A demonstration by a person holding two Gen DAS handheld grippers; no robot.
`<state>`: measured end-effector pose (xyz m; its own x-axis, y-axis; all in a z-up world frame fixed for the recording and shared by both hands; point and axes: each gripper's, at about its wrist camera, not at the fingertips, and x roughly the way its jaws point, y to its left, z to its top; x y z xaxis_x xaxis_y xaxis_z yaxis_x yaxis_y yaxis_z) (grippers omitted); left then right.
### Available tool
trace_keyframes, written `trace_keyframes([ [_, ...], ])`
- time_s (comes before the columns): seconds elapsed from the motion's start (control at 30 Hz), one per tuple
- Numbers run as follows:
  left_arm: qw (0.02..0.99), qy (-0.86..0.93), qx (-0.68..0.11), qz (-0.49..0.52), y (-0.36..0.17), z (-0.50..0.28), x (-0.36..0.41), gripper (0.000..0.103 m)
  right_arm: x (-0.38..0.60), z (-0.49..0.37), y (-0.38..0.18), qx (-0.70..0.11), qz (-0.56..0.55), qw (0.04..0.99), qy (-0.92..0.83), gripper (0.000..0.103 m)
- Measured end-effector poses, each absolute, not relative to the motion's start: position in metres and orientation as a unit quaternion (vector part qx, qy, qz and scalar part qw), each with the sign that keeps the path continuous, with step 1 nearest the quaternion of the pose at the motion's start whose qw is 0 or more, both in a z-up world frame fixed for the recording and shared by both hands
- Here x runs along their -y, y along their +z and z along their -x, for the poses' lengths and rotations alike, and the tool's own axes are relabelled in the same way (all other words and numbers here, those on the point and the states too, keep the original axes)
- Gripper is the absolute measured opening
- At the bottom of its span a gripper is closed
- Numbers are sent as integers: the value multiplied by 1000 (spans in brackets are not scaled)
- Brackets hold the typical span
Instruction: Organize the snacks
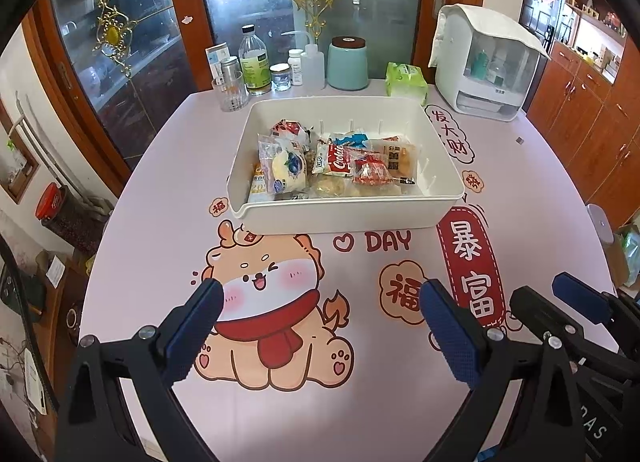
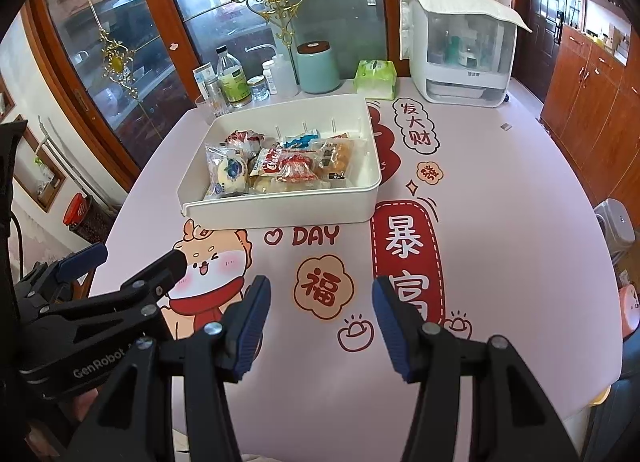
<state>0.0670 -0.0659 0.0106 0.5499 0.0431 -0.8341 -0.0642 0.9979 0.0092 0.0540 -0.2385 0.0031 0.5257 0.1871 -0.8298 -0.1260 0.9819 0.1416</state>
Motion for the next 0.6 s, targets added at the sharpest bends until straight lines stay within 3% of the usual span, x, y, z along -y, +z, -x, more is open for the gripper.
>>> trace_keyframes([
  [0.6,880,28,-475,0,10,-61,65,98,238,-50,4,-476,-37,874,89,54],
])
